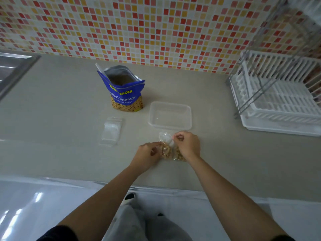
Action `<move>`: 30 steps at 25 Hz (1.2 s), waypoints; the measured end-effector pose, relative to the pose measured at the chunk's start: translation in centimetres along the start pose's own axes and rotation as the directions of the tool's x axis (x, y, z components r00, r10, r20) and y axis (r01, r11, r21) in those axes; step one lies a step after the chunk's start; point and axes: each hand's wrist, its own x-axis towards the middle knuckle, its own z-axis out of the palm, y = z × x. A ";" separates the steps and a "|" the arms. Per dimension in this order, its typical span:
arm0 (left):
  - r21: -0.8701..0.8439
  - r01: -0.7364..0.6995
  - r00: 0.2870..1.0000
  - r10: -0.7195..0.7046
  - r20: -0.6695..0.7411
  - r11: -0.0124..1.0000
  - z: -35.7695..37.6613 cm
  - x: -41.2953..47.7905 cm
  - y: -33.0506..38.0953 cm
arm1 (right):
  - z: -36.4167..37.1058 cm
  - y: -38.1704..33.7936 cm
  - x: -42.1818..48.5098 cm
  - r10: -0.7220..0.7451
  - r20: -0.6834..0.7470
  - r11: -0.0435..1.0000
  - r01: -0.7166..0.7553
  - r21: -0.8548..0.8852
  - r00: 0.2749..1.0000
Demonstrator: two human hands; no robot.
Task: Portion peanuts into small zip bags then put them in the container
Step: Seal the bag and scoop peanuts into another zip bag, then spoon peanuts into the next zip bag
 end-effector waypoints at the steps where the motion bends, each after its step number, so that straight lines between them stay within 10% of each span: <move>1: 0.044 -0.018 1.000 0.018 0.001 0.999 0.4 0.2 -0.2 | 0.4 0.3 0.2 -0.020 -0.005 0.998 0.019 -0.057 1.000; 11: 0.085 -0.049 0.989 0.060 -0.134 0.995 -3.5 0.5 -0.7 | 1.9 -1.6 -1.2 -0.209 -0.163 0.977 0.199 -0.078 0.964; 20: 0.274 0.092 0.973 -0.028 -0.228 0.957 -14.9 3.0 -9.5 | 10.9 -10.3 0.2 -0.391 0.224 0.912 0.408 -0.032 0.893; 30: 0.337 -0.032 0.999 0.035 -0.004 0.941 -15.6 6.1 -13.2 | 15.8 -12.0 2.3 -0.239 0.384 0.919 0.336 -0.208 0.892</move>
